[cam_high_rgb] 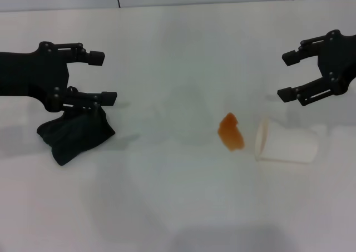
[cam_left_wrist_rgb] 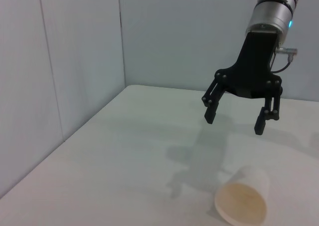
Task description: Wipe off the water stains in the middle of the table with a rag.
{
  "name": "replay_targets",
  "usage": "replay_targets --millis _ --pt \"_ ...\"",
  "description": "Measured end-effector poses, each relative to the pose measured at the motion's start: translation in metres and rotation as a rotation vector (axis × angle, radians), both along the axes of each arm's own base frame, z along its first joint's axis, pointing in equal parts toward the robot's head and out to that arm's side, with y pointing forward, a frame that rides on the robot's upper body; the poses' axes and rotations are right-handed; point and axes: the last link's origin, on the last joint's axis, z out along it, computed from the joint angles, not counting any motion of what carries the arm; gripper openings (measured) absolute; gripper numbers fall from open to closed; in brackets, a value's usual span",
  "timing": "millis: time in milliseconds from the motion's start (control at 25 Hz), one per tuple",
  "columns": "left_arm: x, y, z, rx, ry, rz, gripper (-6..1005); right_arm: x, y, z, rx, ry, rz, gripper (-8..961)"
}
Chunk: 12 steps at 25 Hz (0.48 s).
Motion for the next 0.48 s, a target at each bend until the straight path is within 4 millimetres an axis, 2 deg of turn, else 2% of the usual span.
replay_targets --millis 480 --pt "-0.0018 0.0004 -0.0025 -0.001 0.014 0.009 879 -0.0010 0.0013 -0.0015 0.002 -0.002 0.002 827"
